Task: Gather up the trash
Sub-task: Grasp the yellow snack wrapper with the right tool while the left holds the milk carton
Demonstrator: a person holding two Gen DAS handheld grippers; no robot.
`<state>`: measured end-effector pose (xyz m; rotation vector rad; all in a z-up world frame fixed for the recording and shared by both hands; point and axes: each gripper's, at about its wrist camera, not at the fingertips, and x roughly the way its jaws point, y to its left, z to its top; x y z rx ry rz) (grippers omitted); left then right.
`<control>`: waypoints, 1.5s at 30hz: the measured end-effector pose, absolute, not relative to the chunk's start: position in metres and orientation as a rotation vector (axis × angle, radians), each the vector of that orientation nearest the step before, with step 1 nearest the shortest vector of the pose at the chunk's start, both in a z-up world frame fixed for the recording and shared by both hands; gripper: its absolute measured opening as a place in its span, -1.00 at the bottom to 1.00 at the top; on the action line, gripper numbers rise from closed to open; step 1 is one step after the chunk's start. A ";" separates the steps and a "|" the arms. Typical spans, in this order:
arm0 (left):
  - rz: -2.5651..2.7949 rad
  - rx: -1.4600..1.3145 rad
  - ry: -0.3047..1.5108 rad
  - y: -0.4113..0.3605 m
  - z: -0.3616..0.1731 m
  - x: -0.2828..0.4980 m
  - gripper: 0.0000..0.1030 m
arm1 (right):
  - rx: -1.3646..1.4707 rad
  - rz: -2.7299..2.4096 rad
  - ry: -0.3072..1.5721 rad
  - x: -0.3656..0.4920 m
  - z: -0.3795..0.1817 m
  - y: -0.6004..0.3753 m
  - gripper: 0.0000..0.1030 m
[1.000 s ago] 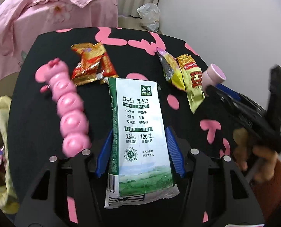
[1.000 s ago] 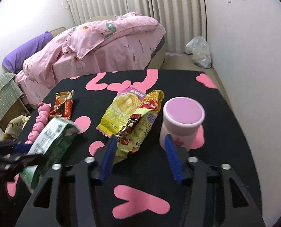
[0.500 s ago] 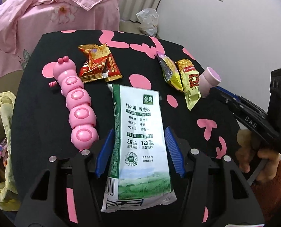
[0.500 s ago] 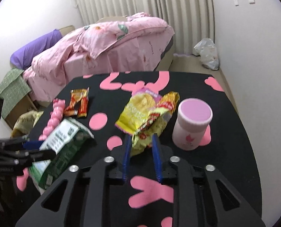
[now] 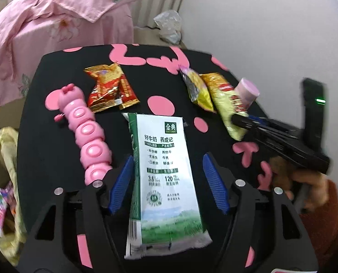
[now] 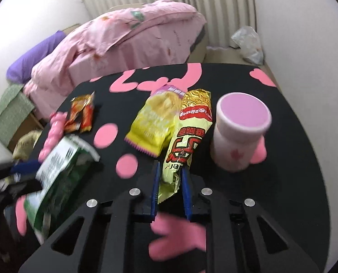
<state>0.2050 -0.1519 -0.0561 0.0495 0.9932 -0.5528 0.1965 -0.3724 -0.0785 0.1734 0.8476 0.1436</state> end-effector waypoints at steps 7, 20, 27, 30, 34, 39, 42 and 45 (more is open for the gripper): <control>-0.497 0.111 1.071 -0.179 -0.077 0.237 0.17 | 0.089 0.164 0.850 0.143 -0.070 -0.373 -0.65; -0.445 0.072 1.050 -0.175 -0.061 0.245 0.11 | 0.108 0.229 0.790 0.122 -0.060 -0.377 -0.15; -0.490 -0.003 0.915 -0.150 -0.028 0.212 0.11 | 0.154 0.189 0.768 0.130 -0.054 -0.387 -0.15; -0.490 -0.026 0.865 -0.141 -0.019 0.198 0.11 | 0.159 0.169 0.767 0.144 -0.051 -0.389 -0.15; -0.485 -0.038 0.820 -0.135 -0.009 0.184 0.11 | 0.180 0.170 0.804 0.171 -0.053 -0.393 -0.15; -0.482 -0.050 0.803 -0.128 -0.001 0.178 0.10 | 0.075 0.185 0.892 0.192 -0.061 -0.378 -0.56; -0.479 -0.062 0.797 -0.122 0.003 0.173 0.10 | 0.043 0.226 0.876 0.183 -0.056 -0.365 -0.71; -0.478 -0.068 0.783 -0.118 0.008 0.169 0.10 | 0.038 0.240 0.841 0.171 -0.046 -0.360 -0.75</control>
